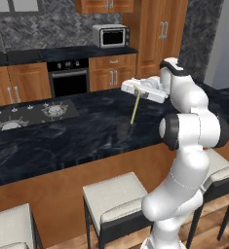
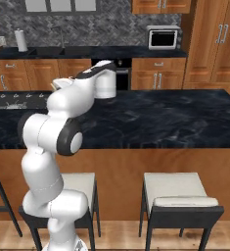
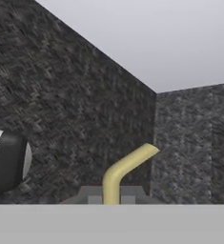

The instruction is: Take a straw from the drawer in front and place it inside the glass cup on the dining counter.

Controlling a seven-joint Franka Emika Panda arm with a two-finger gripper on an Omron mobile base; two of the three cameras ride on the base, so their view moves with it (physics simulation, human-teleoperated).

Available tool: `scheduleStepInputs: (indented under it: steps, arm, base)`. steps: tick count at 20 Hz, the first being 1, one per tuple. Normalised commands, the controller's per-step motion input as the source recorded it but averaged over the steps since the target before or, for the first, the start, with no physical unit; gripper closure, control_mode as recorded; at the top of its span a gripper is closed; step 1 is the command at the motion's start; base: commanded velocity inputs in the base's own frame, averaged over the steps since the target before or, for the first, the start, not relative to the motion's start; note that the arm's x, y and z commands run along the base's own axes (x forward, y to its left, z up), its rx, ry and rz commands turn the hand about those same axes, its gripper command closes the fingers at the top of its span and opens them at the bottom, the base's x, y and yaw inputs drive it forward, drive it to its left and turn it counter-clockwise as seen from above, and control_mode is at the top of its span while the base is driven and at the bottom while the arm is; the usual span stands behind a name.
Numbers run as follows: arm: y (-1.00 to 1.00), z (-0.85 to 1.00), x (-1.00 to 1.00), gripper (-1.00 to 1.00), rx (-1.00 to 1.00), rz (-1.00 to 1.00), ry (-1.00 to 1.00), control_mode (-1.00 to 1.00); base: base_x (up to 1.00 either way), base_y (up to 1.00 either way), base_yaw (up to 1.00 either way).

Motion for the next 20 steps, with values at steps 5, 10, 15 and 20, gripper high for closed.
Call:
scheduleStepInputs:
  steps: [5,10,15,20]
  arm:
    - [-0.01,0.00,-0.16,1.00,0.03,0.11,-0.04,-1.00]
    - [-0.14,0.00,-0.14,1.00,0.00,0.05,-0.12,-1.00]
    - [-0.25,0.00,0.00,1.00,0.00,0.04,-0.11,-1.00]
    - [-0.06,0.00,0.02,1.00,0.01,0.04,-0.04,-1.00]
  base:
    - [0.00,0.00,0.00]
    - [0.00,0.00,0.00]
    - [0.00,0.00,0.00]
    - [0.00,0.00,0.00]
